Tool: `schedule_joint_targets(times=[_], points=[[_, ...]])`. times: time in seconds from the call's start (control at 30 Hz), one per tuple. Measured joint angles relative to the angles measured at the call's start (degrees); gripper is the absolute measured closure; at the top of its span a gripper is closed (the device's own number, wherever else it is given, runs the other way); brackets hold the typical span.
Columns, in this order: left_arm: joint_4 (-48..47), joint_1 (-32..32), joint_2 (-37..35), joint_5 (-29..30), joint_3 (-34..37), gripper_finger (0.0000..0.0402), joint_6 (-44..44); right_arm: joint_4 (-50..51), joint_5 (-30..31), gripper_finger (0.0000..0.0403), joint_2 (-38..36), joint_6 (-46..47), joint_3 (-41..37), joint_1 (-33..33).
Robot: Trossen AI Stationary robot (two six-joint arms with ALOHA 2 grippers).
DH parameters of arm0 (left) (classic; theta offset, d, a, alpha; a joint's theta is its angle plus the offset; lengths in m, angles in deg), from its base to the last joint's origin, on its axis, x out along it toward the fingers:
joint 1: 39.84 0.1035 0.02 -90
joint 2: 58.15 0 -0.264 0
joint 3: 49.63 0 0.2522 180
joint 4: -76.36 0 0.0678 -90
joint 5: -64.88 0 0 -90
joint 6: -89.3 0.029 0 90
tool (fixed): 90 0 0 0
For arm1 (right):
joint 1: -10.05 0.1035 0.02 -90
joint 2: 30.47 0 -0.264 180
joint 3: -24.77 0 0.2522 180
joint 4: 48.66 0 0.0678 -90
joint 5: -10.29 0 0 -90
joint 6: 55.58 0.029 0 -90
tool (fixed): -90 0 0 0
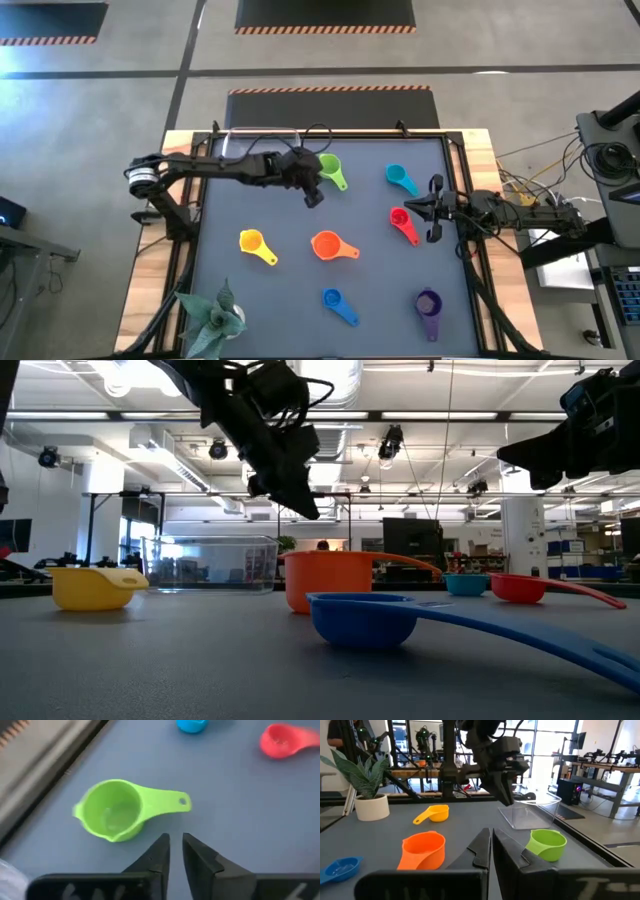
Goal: Nest measuring cups in basket
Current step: Stack the green measuring cup on top of the orange measuring cup
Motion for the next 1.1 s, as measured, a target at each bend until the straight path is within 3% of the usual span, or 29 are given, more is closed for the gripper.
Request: schedule_joint_targets(times=[0.17, 0.33, 0.5, 0.63, 0.9, 1.1], points=[[3.68, -0.08, 0.00, 4.99, -0.30, 0.0315, 3.48, -0.01, -0.01, 0.0394, -0.01, -0.01, -0.02, -0.01], [4.47, -0.04, 1.34, 5.68, -2.12, 0.0264, 3.20, 0.00, -0.02, 0.0394, 0.00, -0.08, -0.02, -0.01], [1.85, -0.26, 7.67, 4.81, -6.57, 0.0207, 5.06, 0.01, -0.01, 0.0394, 0.00, -0.07, -0.01, -0.01], [-5.17, -0.27, 15.14, 4.81, -14.02, 0.0173, 8.03, 0.00, 0.00, 0.0394, 0.00, -0.03, -0.02, -0.01], [-23.04, 0.33, 29.11, 9.93, -30.04, 0.0163, 14.04, 0.00, -0.01, 0.0394, 0.00, 0.01, 0.00, 0.00], [-27.60, 0.67, 35.18, 11.18, -36.15, 0.0177, 15.43, 0.00, 0.00, 0.0394, -0.01, -0.08, -0.01, 0.00]])
